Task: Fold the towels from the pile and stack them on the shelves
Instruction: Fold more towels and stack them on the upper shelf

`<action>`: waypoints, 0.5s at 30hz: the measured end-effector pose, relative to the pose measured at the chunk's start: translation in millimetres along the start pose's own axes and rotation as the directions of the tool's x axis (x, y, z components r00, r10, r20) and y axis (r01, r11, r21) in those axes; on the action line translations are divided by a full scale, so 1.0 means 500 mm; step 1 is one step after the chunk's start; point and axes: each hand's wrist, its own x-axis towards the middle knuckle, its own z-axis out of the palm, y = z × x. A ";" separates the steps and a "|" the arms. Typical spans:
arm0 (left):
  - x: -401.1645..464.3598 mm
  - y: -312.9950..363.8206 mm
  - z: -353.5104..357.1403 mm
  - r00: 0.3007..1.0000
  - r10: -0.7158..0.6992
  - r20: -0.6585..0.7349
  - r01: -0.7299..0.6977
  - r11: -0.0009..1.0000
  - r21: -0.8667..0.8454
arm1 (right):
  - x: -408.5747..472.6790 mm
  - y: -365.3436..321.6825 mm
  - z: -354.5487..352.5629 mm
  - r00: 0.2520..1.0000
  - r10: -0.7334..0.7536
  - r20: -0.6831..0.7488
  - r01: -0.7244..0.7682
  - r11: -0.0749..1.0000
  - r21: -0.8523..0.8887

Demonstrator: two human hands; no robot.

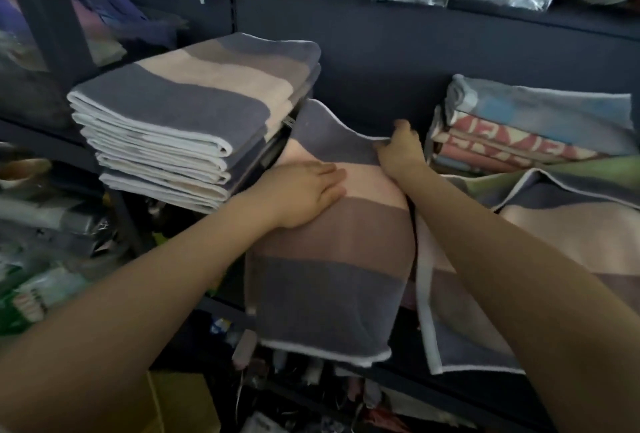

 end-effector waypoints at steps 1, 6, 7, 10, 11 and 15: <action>0.009 0.000 -0.004 1.000 0.008 0.016 -0.008 1.000 0.001 | -0.026 -0.007 -0.013 0.995 -0.100 0.002 0.100 0.995 -0.008; 0.012 -0.003 -0.003 0.993 0.029 -0.112 -0.023 0.998 0.060 | -0.247 -0.004 -0.090 0.889 -0.450 -0.084 0.455 0.888 0.063; 0.002 0.002 -0.005 0.968 0.082 -0.238 -0.060 0.993 0.101 | -0.295 0.012 -0.095 0.885 -0.451 -0.113 0.460 0.886 0.065; -0.040 0.016 -0.009 0.819 0.204 -0.536 -0.137 0.977 0.162 | -0.427 0.059 -0.069 0.922 -0.343 -0.179 0.369 0.918 0.143; -0.061 0.026 -0.003 0.779 0.169 -0.603 -0.138 0.986 0.098 | -0.462 0.074 -0.053 0.934 -0.296 -0.200 0.332 0.925 0.186; -0.200 0.062 0.075 0.674 -0.329 -0.661 -0.131 0.828 -0.545 | -0.554 0.123 0.006 0.942 -0.266 -0.206 0.319 0.902 0.291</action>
